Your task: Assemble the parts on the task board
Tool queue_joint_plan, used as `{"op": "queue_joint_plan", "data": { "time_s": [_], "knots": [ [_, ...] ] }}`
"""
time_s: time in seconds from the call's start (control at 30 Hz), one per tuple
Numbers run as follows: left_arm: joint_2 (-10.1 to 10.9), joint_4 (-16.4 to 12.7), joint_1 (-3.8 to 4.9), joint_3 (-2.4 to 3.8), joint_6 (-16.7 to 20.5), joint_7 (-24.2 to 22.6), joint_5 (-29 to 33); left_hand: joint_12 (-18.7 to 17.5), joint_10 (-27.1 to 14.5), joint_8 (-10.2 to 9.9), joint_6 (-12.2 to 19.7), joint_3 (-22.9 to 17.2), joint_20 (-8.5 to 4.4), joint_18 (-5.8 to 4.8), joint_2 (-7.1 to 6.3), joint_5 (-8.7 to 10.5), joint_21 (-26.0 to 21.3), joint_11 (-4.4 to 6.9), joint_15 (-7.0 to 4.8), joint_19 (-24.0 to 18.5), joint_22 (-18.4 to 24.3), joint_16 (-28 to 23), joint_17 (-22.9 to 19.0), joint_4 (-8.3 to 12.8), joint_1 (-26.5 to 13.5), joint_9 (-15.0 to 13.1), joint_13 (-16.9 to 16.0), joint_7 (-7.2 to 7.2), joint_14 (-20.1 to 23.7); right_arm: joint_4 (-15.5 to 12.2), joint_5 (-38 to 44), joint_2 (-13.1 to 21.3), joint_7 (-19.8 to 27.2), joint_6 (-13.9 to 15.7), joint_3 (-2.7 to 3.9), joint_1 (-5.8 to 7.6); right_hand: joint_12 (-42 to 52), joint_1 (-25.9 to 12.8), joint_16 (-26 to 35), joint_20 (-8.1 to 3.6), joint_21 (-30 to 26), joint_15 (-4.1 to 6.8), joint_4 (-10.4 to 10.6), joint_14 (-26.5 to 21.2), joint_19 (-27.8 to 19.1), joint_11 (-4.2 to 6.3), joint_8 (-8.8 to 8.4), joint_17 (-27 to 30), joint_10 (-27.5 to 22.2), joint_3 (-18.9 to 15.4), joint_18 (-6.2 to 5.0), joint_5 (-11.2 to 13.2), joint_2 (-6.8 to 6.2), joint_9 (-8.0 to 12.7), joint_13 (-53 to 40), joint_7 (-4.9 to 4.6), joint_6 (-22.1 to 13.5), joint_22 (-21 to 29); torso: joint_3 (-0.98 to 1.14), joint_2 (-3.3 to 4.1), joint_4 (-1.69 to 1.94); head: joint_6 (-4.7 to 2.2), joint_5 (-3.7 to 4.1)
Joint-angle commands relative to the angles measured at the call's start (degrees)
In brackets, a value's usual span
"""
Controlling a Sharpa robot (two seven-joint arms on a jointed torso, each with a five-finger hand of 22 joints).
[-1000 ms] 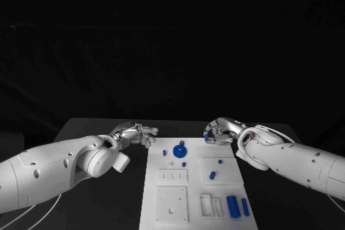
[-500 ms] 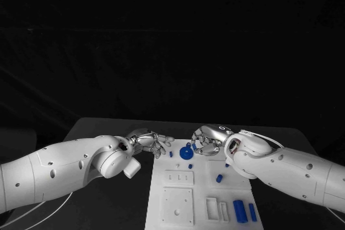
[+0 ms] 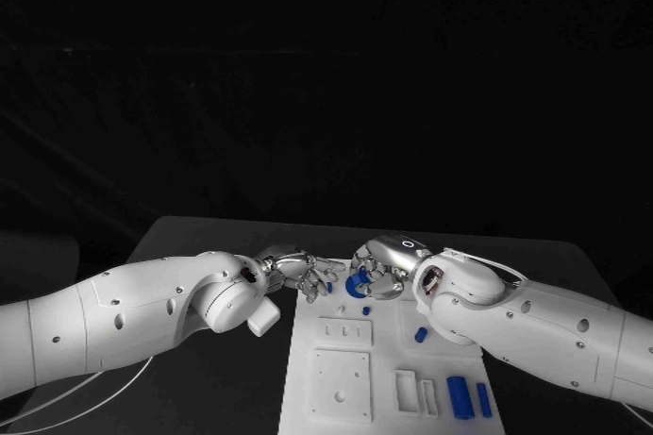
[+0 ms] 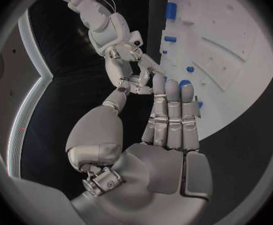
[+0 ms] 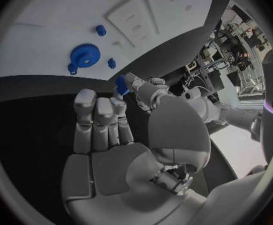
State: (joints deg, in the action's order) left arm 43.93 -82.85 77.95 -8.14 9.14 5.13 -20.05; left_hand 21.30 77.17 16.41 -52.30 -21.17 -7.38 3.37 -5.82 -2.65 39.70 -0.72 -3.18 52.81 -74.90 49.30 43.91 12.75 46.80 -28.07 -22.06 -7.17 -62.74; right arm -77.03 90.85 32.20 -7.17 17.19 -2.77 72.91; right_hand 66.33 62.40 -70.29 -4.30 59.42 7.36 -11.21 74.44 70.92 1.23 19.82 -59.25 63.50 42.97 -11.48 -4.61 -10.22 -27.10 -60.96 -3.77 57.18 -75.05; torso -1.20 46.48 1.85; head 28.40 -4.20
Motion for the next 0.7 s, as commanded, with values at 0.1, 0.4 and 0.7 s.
{"op": "queue_joint_plan", "data": {
  "time_s": [0.1, 0.4, 0.7],
  "knots": [
    [-0.4, -0.44, 0.05, 0.01, 1.35, 4.69, -2.73, 0.33, -0.6, -0.69, 0.84, -0.37, -1.14, 0.13, -0.4, -0.18, 0.48, -0.2, 0.13, -0.45, -1.02, 0.36, -0.16, -0.43, -1.47, 0.27, -0.55, -0.13, 0.45, -1.17, 2.09, -0.41, -3.0, 1.81, 0.02, -0.26, -0.2, 0.06, 0.27, 0.04, -0.23, 0.09, 0.25, 0.5, 0.46, 0.07, 0.01, -0.05, 0.42, 0.44, -3.52, 0.38, -0.65, -1.69, 0.13, -1.33, 1.68, -0.3, -0.02, 0.0, -0.07, 0.2, 0.03],
    [-1.09, 0.7, 0.01, -0.03, 0.65, 6.43, -4.85, 0.45, -0.8, -0.78, 0.75, -0.66, -1.2, 0.13, -0.03, -0.18, 0.67, -0.21, 0.1, -0.56, -0.97, 0.47, -0.27, -0.76, -1.88, 0.37, -1.0, -0.13, 0.51, -2.04, 2.89, -1.47, -4.47, 2.74, 0.02, -0.45, -0.28, 0.13, 0.35, 0.04, -0.29, 0.09, 0.67, 0.61, 0.65, 0.08, -0.07, -0.04, 0.52, 0.91, -3.52, 0.62, -1.18, -1.79, 0.19, -1.32, 1.72, -0.25, 0.0, -0.04, -0.08, 0.36, 0.16],
    [-1.08, 0.53, 0.01, -0.03, 0.37, 6.36, -4.95, 0.5, -0.99, -0.79, 0.58, -0.78, -1.2, 0.1, 0.38, -0.18, 0.78, -0.2, 0.12, -0.72, -0.93, 0.53, -0.38, -0.86, -2.16, 0.42, -1.33, -0.11, 0.61, -2.35, 3.01, -2.06, -4.57, 2.49, 0.02, -0.55, -0.3, 0.21, 0.37, 0.03, -0.32, 0.1, 0.87, 0.68, 0.75, 0.09, -0.1, -0.04, 0.59, 1.13, -3.52, 0.74, -1.36, -1.85, 0.21, -1.32, 1.75, -0.24, -0.01, -0.06, 0.01, 0.44, 0.16]
  ]
}}
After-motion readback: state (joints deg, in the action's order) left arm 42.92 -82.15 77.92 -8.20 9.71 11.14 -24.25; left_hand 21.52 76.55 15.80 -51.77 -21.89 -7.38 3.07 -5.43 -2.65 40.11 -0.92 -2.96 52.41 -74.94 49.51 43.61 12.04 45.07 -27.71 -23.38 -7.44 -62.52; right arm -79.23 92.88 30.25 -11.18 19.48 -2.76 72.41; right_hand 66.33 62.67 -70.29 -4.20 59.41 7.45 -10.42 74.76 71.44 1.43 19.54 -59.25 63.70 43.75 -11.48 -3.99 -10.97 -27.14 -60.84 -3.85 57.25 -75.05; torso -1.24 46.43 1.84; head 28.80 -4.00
